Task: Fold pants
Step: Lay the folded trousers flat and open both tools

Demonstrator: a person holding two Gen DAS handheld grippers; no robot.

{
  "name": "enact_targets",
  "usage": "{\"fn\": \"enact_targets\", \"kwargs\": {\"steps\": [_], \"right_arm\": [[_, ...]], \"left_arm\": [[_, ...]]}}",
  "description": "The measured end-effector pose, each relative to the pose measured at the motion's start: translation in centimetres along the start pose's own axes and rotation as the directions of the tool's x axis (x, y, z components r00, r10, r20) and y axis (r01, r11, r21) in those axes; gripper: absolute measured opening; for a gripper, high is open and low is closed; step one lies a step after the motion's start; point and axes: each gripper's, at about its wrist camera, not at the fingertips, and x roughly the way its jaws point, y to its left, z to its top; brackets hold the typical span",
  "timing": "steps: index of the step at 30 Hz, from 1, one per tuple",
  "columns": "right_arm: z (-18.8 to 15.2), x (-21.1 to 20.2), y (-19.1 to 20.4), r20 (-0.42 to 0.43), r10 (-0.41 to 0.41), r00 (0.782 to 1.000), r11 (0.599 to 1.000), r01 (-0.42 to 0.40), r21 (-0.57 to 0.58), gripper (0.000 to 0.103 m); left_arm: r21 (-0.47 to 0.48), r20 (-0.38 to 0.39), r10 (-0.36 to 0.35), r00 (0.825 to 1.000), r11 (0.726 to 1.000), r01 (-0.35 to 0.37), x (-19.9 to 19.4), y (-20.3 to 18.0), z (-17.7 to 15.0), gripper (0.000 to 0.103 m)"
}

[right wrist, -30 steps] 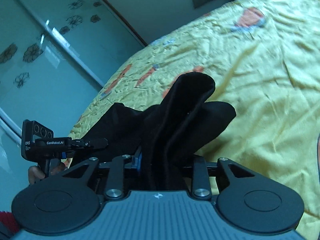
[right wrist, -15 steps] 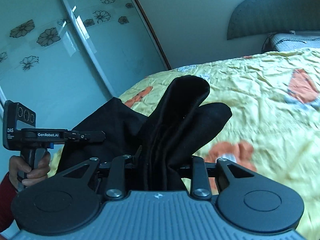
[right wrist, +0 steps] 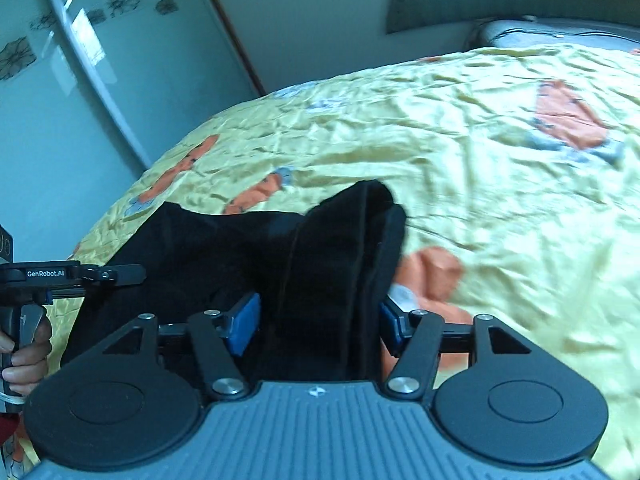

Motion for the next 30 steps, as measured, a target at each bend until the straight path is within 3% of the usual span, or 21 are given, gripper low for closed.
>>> {"fn": "enact_targets", "kwargs": {"steps": [4, 7, 9, 10, 12, 14, 18, 24, 26, 28, 29, 30], "right_arm": [[-2.0, -3.6, 0.4, 0.115, -0.119, 0.986, 0.993, 0.121, -0.006, 0.064], [-3.7, -5.8, 2.8, 0.199, -0.110, 0.974, 0.984, 0.135, -0.113, 0.065], [-4.7, -5.9, 4.2, 0.195, -0.102, 0.976, 0.971, 0.140, -0.194, 0.070], [-5.0, -5.4, 5.0, 0.179, -0.139, 0.974, 0.957, 0.178, -0.230, 0.070], [-5.1, -4.6, 5.8, 0.170, -0.233, 0.958, 0.929, 0.271, -0.254, 0.070], [-5.2, -5.2, 6.3, 0.187, -0.250, 0.950, 0.932, 0.289, -0.220, 0.070], [-6.3, -8.3, 7.7, 0.232, -0.168, 0.958, 0.970, 0.202, -0.136, 0.082], [-7.6, -12.9, 11.9, 0.257, -0.051, 0.965, 0.987, 0.088, -0.131, 0.086], [-7.7, -14.5, 12.3, 0.249, 0.060, 0.967, 0.998, -0.052, -0.037, 0.098], [-7.9, -15.6, 11.9, 0.263, 0.212, 0.941, 0.969, -0.238, 0.069, 0.103], [-8.0, -15.5, 11.9, 0.270, 0.239, 0.933, 0.960, -0.269, 0.079, 0.103], [-8.1, -15.2, 12.0, 0.273, 0.218, 0.937, 0.969, -0.241, 0.054, 0.103]], "left_arm": [[0.006, 0.035, 0.076, 0.997, 0.997, -0.076, -3.0, -0.6, -1.5, 0.067], [0.046, 0.074, 0.136, 0.988, 0.989, -0.140, -4.5, -1.7, -3.1, 0.076], [0.110, 0.087, 0.192, 0.978, 0.973, -0.201, -4.1, -2.3, -3.6, 0.080], [0.119, 0.080, 0.213, 0.974, 0.968, -0.221, -3.7, -2.2, -3.7, 0.081], [0.071, 0.058, 0.224, 0.973, 0.971, -0.227, -3.8, -1.7, -3.7, 0.079], [0.042, 0.070, 0.218, 0.973, 0.974, -0.222, -5.1, -1.8, -4.0, 0.078], [0.093, 0.103, 0.270, 0.957, 0.956, -0.280, -7.3, -4.0, -5.7, 0.083], [0.158, 0.077, 0.231, 0.970, 0.958, -0.240, -9.7, -6.7, -8.7, 0.090], [0.179, 0.067, 0.225, 0.972, 0.956, -0.233, -9.9, -7.2, -9.5, 0.091], [0.168, 0.067, 0.232, 0.970, 0.956, -0.240, -9.8, -7.2, -10.2, 0.091], [0.163, 0.062, 0.235, 0.970, 0.956, -0.242, -9.6, -7.2, -10.4, 0.091], [0.154, 0.048, 0.238, 0.970, 0.958, -0.243, -9.4, -7.2, -10.5, 0.091]]}}
